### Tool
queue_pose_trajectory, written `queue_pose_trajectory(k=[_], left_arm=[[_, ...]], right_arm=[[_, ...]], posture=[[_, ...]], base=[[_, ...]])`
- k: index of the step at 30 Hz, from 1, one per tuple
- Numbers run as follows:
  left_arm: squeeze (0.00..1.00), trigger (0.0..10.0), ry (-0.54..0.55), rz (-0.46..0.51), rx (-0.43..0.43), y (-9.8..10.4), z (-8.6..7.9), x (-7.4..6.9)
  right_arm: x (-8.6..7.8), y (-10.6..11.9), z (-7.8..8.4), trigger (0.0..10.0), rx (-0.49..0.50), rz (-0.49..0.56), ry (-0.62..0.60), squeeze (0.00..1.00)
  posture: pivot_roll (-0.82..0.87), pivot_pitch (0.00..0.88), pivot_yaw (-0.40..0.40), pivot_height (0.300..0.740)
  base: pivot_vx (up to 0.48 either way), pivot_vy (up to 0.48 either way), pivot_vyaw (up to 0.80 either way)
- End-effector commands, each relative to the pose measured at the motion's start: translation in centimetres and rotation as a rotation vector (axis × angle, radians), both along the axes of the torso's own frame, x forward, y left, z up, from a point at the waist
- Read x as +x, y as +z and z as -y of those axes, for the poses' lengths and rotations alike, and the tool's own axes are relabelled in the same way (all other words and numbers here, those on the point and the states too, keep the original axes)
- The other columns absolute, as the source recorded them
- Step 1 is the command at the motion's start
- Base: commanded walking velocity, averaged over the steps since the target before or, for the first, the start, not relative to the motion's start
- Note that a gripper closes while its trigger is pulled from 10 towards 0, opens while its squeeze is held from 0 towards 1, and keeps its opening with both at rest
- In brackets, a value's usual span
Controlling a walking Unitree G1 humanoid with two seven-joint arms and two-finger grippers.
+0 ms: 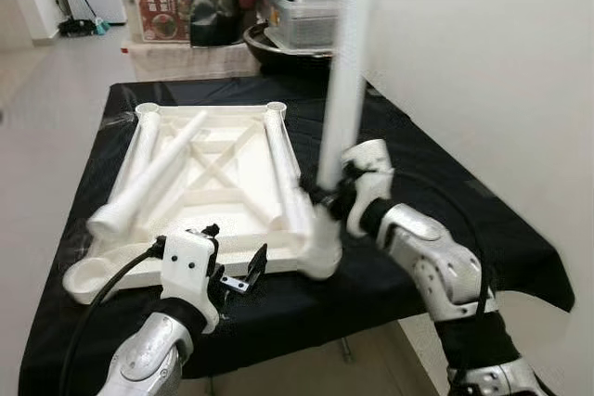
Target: Building children table
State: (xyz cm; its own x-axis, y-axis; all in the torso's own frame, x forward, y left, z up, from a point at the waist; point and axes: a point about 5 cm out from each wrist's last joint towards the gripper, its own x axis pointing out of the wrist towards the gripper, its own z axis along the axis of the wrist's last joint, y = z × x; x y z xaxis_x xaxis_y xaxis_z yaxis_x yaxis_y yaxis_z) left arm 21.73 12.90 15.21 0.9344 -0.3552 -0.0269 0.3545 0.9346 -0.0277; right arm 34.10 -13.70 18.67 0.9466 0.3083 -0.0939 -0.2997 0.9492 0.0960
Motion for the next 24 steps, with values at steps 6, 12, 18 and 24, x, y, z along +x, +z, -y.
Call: queue_pose_trajectory(k=[6,12,18,24], left_arm=[[0.00,10.0,-0.011,-0.032,-0.013,-0.4,0.2,-0.1],[0.00,10.0,-0.018,-0.038,-0.010,-0.5,0.1,0.0],[0.00,10.0,-0.021,-0.039,-0.019,-0.5,0.2,0.2],[0.00,10.0,-0.023,-0.039,-0.025,-0.5,0.3,0.3]], right_arm=[[-1.7,-2.0,1.7,0.0,-0.028,-0.092,-0.359,0.00],[-3.0,-0.4,-3.1,10.0,0.014,-0.010,-0.210,0.14],[-2.7,1.3,-3.2,10.0,0.085,0.054,-0.042,1.00],[-5.2,3.1,-3.4,10.0,0.038,0.196,0.496,0.00]], posture=[[0.17,0.000,-0.080,0.740],[0.17,0.000,-0.072,0.740],[0.16,0.000,-0.072,0.740],[0.16,0.000,-0.077,0.740]], base=[[0.000,0.000,0.00],[0.000,0.000,0.00],[0.000,0.000,0.00],[0.000,0.000,0.00]])
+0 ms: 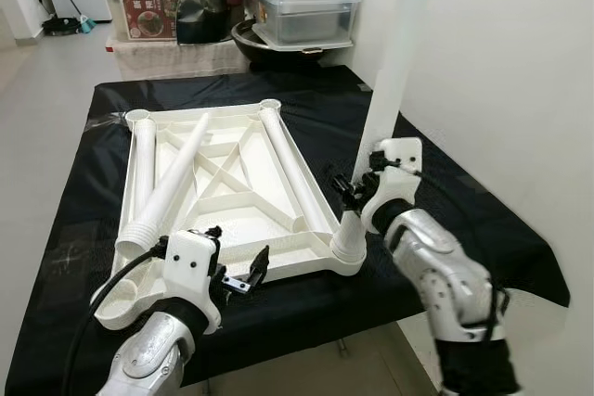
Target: Building children table
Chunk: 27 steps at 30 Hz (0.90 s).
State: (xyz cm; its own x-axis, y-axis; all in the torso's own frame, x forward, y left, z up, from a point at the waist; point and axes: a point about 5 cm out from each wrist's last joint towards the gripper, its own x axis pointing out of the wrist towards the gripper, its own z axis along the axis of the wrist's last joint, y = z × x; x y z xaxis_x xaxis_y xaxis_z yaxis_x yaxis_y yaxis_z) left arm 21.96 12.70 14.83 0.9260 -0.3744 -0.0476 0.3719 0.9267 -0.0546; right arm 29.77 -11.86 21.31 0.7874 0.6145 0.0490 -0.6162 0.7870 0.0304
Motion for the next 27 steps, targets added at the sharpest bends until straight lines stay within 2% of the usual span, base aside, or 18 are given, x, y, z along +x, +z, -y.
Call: queue_pose_trajectory(k=[1,3,4,6,7,11,14,15,16,17,18,19,21,22,24,25,27], left_arm=[[0.00,10.0,-0.003,-0.009,-0.008,-0.1,0.1,0.1],[0.00,10.0,-0.002,-0.008,-0.008,-0.1,0.1,0.1],[0.00,10.0,0.002,-0.007,-0.008,-0.1,0.1,0.1],[0.00,10.0,0.003,-0.007,-0.008,-0.1,0.1,0.1],[0.00,10.0,0.003,-0.007,-0.008,-0.1,0.1,0.1],[0.00,10.0,0.014,-0.006,-0.009,-0.1,0.0,0.0],[0.00,10.0,0.016,-0.006,-0.009,-0.1,0.0,0.0],[0.00,10.0,0.017,-0.007,-0.009,-0.2,-0.1,0.0],[0.00,10.0,0.017,-0.007,-0.009,-0.2,-0.1,0.0],[0.00,10.0,0.016,-0.009,-0.009,-0.2,-0.2,0.0],[0.00,10.0,0.016,-0.009,-0.009,-0.2,-0.2,0.0],[0.00,10.0,0.014,-0.009,-0.009,-0.2,-0.1,0.0],[0.00,10.0,0.014,-0.009,-0.009,-0.2,-0.1,0.0],[0.00,10.0,0.011,-0.009,-0.010,-0.2,-0.1,0.0],[0.00,10.0,0.006,-0.011,-0.012,-0.2,0.0,0.0],[0.00,10.0,0.006,-0.011,-0.012,-0.2,0.0,0.0],[0.00,10.0,0.003,-0.012,-0.012,-0.2,0.1,0.0]], right_arm=[[-1.3,0.3,-1.6,10.0,-0.010,0.044,0.196,0.00],[-1.5,-0.5,-1.6,10.0,-0.055,0.029,0.262,0.00],[-1.1,-2.2,-1.3,2.4,-0.108,-0.022,0.301,0.00],[-1.0,-2.7,-1.2,2.4,-0.124,-0.036,0.309,0.00],[-0.9,-2.9,-1.2,0.0,-0.131,-0.041,0.310,0.00],[0.9,-3.9,-0.4,0.0,-0.106,-0.087,0.204,0.00],[1.5,-3.9,-0.1,0.0,-0.093,-0.098,0.152,0.00],[3.0,-4.3,1.1,0.0,-0.081,-0.139,-0.034,0.00],[3.0,-4.3,1.1,0.0,-0.081,-0.139,-0.034,0.00],[4.3,-5.4,3.0,0.0,-0.062,-0.225,-0.305,0.00],[4.3,-5.4,3.0,0.0,-0.062,-0.225,-0.305,0.00],[4.6,-6.0,3.9,0.0,-0.046,-0.260,-0.416,0.00],[4.6,-6.0,3.9,0.0,-0.046,-0.260,-0.416,0.00],[4.3,-6.6,4.4,0.0,-0.050,-0.280,-0.540,0.00],[2.7,-7.5,3.5,0.0,-0.050,-0.290,-0.658,0.00],[2.7,-7.5,3.5,0.0,-0.050,-0.290,-0.658,0.00],[1.6,-7.6,1.9,0.0,-0.073,-0.286,-0.664,0.00]], posture=[[0.16,0.000,-0.077,0.740],[0.17,0.000,-0.084,0.740],[0.18,0.000,-0.086,0.740],[0.18,0.000,-0.086,0.740],[0.19,0.000,-0.093,0.740],[0.20,0.000,-0.099,0.740],[0.20,0.000,-0.099,0.740],[0.20,0.000,-0.097,0.740],[0.20,0.000,-0.097,0.740],[0.20,0.000,-0.097,0.740],[0.20,0.000,-0.097,0.740],[0.20,0.000,-0.096,0.740],[0.20,0.000,-0.096,0.740],[0.20,0.000,-0.096,0.740],[0.20,0.000,-0.092,0.740],[0.20,0.000,-0.092,0.740],[0.19,0.000,-0.087,0.740]], base=[[0.000,0.000,0.00],[0.000,0.000,0.00],[0.000,0.000,0.00],[0.000,0.000,0.00],[0.000,0.000,0.00],[0.000,0.000,0.00],[0.000,0.000,0.00],[0.000,0.000,0.00],[0.000,0.000,0.00],[0.000,0.000,0.00],[0.000,0.000,0.00],[0.000,0.000,0.00],[0.000,0.000,0.00],[0.000,0.000,0.00],[0.000,0.000,0.00],[0.000,0.000,0.00],[0.000,0.000,0.00]])
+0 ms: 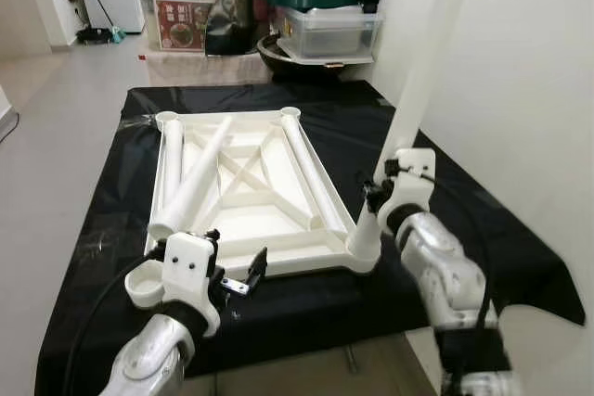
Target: Building children table
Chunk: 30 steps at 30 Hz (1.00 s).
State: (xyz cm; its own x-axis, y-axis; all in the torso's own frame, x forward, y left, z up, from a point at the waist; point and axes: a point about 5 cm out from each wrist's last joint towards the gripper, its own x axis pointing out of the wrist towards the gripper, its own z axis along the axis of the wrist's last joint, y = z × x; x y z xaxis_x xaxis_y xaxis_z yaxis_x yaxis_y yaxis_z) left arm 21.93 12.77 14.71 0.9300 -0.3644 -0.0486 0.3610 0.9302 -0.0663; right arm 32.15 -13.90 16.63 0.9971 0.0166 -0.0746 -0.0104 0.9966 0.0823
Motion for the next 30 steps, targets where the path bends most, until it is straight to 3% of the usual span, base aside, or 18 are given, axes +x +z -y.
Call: queue_pose_trajectory(k=[1,2,3,4,5,10,11,12,13,14,15,17,18,20,25,27,28,30], left_arm=[[0.00,10.0,-0.008,-0.007,-0.002,-0.1,0.1,0.0],[0.00,10.0,-0.010,-0.007,-0.003,-0.1,0.2,0.0],[0.00,10.0,-0.010,-0.007,-0.003,-0.1,0.2,0.0],[0.00,10.0,-0.015,-0.008,-0.003,-0.1,0.2,0.1],[0.00,10.0,-0.021,-0.010,-0.004,-0.2,0.2,0.1],[0.00,10.0,-0.029,-0.014,-0.008,-0.2,0.3,0.1],[0.00,10.0,-0.031,-0.016,-0.009,-0.3,0.3,0.1],[0.00,10.0,-0.032,-0.017,-0.010,-0.3,0.3,0.1],[0.00,10.0,-0.032,-0.017,-0.010,-0.3,0.3,0.1],[0.00,10.0,-0.033,-0.017,-0.012,-0.3,0.3,0.2],[0.00,10.0,-0.033,-0.017,-0.012,-0.3,0.3,0.2],[0.00,10.0,-0.035,-0.018,-0.015,-0.2,0.3,0.3],[0.00,10.0,-0.035,-0.018,-0.015,-0.2,0.3,0.3],[0.00,10.0,-0.034,-0.020,-0.019,-0.3,0.3,0.3],[0.00,10.0,-0.024,-0.020,-0.027,-0.2,0.5,0.2],[0.00,10.0,-0.021,-0.018,-0.026,-0.2,0.5,0.1],[0.00,10.0,-0.019,-0.019,-0.025,-0.2,0.5,0.1],[0.00,10.0,-0.019,-0.021,-0.023,-0.2,0.4,0.1]], right_arm=[[-0.7,-2.9,-0.1,0.0,-0.030,-0.165,-0.016,0.00],[-1.1,-2.5,-1.5,10.0,-0.043,-0.150,0.029,0.00],[-1.1,-2.5,-1.5,10.0,-0.043,-0.150,0.029,0.00],[-1.3,-1.7,-2.4,10.0,-0.025,-0.105,0.065,0.99],[-1.2,-1.0,-3.1,10.0,-0.007,-0.069,0.110,1.00],[-0.7,0.2,-3.6,10.0,0.028,-0.027,0.225,1.00],[-0.7,0.8,-3.8,10.0,0.040,-0.008,0.307,0.16],[-0.9,1.2,-4.0,10.0,0.047,0.004,0.360,0.00],[-0.9,1.2,-4.0,10.0,0.047,0.004,0.360,0.00],[-1.3,2.2,-3.9,10.0,0.062,0.059,0.496,0.00],[-1.3,2.2,-3.9,10.0,0.062,0.059,0.496,0.00],[-2.9,3.8,-3.7,10.0,0.032,0.163,0.794,0.00],[-2.9,3.8,-3.7,10.0,0.032,0.163,0.794,0.00],[-3.9,4.0,-3.7,10.0,-0.009,0.184,0.948,0.00],[-4.0,2.2,-3.8,10.0,-0.043,0.126,1.033,0.00],[-3.6,1.5,-3.8,9.4,-0.044,0.098,1.033,0.00],[-3.1,1.3,-3.8,0.0,-0.029,0.089,1.005,0.00],[-2.1,1.0,-3.4,0.0,0.000,0.075,0.934,0.00]], posture=[[0.19,0.000,-0.087,0.740],[0.19,0.000,-0.084,0.740],[0.19,0.000,-0.084,0.740],[0.19,0.000,-0.084,0.740],[0.18,0.000,-0.078,0.740],[0.17,0.000,-0.076,0.740],[0.17,0.000,-0.076,0.740],[0.17,0.000,-0.076,0.740],[0.17,0.000,-0.076,0.740],[0.17,0.000,-0.078,0.740],[0.17,0.000,-0.078,0.740],[0.18,0.000,-0.085,0.740],[0.18,0.000,-0.085,0.740],[0.18,0.000,-0.091,0.740],[0.19,0.000,-0.100,0.740],[0.20,0.000,-0.102,0.740],[0.20,0.000,-0.101,0.740],[0.20,0.000,-0.100,0.740]], base=[[0.000,0.000,0.00],[0.000,0.000,0.00],[0.000,0.000,0.00],[0.000,0.000,0.00],[0.000,0.000,0.00],[0.000,0.000,0.00],[0.000,0.000,0.00],[0.000,0.000,0.00],[0.000,0.000,0.00],[0.000,0.000,0.00],[0.000,0.000,0.00],[0.000,0.000,0.00],[0.000,0.000,0.00],[0.000,0.000,0.00],[0.000,0.000,0.00],[0.000,0.000,0.00],[0.000,0.000,0.00],[0.000,0.000,0.00]])
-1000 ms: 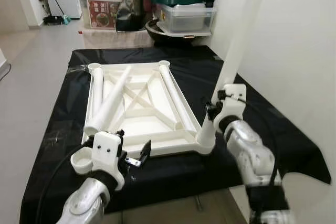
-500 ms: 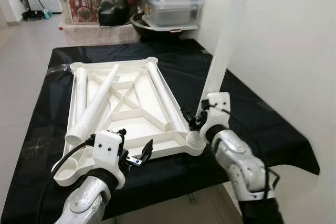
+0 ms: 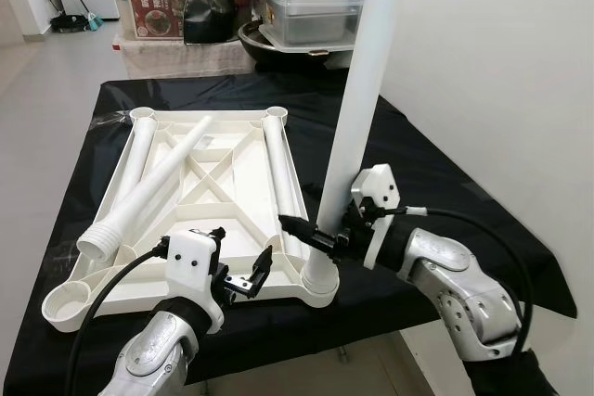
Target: Building children table
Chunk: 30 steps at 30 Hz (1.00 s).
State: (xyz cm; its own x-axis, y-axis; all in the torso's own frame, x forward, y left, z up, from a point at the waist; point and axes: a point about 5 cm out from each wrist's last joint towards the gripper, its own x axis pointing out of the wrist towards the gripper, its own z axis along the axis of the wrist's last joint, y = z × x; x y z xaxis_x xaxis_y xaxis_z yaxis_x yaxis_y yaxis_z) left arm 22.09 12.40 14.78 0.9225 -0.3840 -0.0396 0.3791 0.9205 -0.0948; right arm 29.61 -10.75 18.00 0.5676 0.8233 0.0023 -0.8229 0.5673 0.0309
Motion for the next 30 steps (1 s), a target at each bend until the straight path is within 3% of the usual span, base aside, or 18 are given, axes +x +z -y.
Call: queue_pose_trajectory(k=[1,6,8,10,15,16,17,19,21,22,25,26,27,28,29,30], left_arm=[[0.00,10.0,0.000,-0.019,0.007,-0.3,0.0,-0.1],[0.00,10.0,-0.002,-0.021,0.007,-0.4,0.0,-0.2],[0.00,10.0,-0.009,-0.025,-0.001,-0.4,0.2,-0.3],[0.00,10.0,-0.013,-0.029,-0.006,-0.5,0.4,-0.3],[0.00,10.0,-0.017,-0.031,-0.006,-0.5,0.4,-0.4],[0.00,10.0,-0.018,-0.034,0.001,-0.6,0.2,-0.4],[0.00,10.0,-0.018,-0.034,0.001,-0.6,0.2,-0.4],[0.00,10.0,-0.019,-0.037,0.003,-0.6,0.1,-0.4],[0.00,10.0,-0.019,-0.038,0.003,-0.6,0.1,-0.4],[0.00,10.0,-0.019,-0.038,0.001,-0.6,0.1,-0.4],[0.00,10.0,-0.023,-0.039,-0.002,-0.7,0.1,-0.3],[0.00,10.0,-0.031,-0.039,-0.004,-0.7,0.2,-0.2],[0.00,10.0,-0.033,-0.040,-0.004,-0.7,0.2,-0.2],[0.00,10.0,-0.033,-0.040,-0.004,-0.7,0.2,-0.2],[0.00,10.0,-0.034,-0.042,-0.005,-0.8,0.2,-0.1],[0.00,10.0,-0.034,-0.042,-0.005,-0.8,0.2,-0.1]], right_arm=[[0.8,-0.5,-0.1,0.0,0.006,-0.030,-0.048,0.00],[1.6,-0.8,0.6,0.0,0.005,-0.063,-0.146,0.00],[3.7,-2.4,3.5,0.0,-0.060,-0.191,-0.561,0.00],[4.2,-3.3,5.2,0.0,-0.106,-0.234,-0.795,0.00],[3.6,-3.5,4.9,0.0,-0.078,-0.256,-0.883,0.00],[2.6,-3.2,2.9,10.0,-0.067,-0.273,-0.917,0.00],[2.6,-3.2,2.9,10.0,-0.067,-0.273,-0.917,0.00],[1.7,-2.1,0.3,10.0,-0.023,-0.245,-0.866,0.00],[1.6,-1.9,-0.2,10.0,-0.007,-0.234,-0.837,0.00],[1.4,-1.3,-0.7,10.0,0.026,-0.210,-0.800,1.00],[1.2,-0.4,-1.5,10.0,0.082,-0.198,-0.715,1.00],[1.1,0.9,-2.1,10.0,0.137,-0.165,-0.556,0.75],[0.9,1.4,-2.3,10.0,0.149,-0.137,-0.471,0.00],[0.9,1.4,-2.3,10.0,0.149,-0.137,-0.471,0.00],[0.2,2.5,-2.5,10.0,0.164,-0.082,-0.290,0.00],[0.2,2.5,-2.5,10.0,0.164,-0.082,-0.290,0.00]], posture=[[0.20,0.000,-0.100,0.740],[0.20,0.000,-0.100,0.740],[0.19,0.000,-0.097,0.740],[0.19,0.000,-0.097,0.740],[0.18,0.000,-0.092,0.740],[0.19,0.000,-0.092,0.740],[0.19,0.000,-0.092,0.740],[0.18,0.000,-0.089,0.740],[0.18,0.000,-0.089,0.740],[0.18,0.000,-0.086,0.740],[0.17,0.000,-0.084,0.740],[0.17,0.000,-0.081,0.740],[0.17,0.000,-0.081,0.740],[0.17,0.000,-0.081,0.740],[0.17,0.000,-0.082,0.740],[0.17,0.000,-0.082,0.740]], base=[[0.000,0.000,0.00],[0.000,0.000,0.00],[0.000,0.000,0.00],[0.000,0.000,0.00],[0.000,0.000,0.00],[0.000,0.000,0.00],[0.000,0.000,0.00],[0.000,0.000,0.00],[0.000,0.000,0.00],[0.000,0.000,0.00],[0.000,0.000,0.00],[0.000,0.000,0.00],[0.000,0.000,0.00],[0.000,0.000,0.00],[0.000,0.000,0.00],[0.000,0.000,0.00]])
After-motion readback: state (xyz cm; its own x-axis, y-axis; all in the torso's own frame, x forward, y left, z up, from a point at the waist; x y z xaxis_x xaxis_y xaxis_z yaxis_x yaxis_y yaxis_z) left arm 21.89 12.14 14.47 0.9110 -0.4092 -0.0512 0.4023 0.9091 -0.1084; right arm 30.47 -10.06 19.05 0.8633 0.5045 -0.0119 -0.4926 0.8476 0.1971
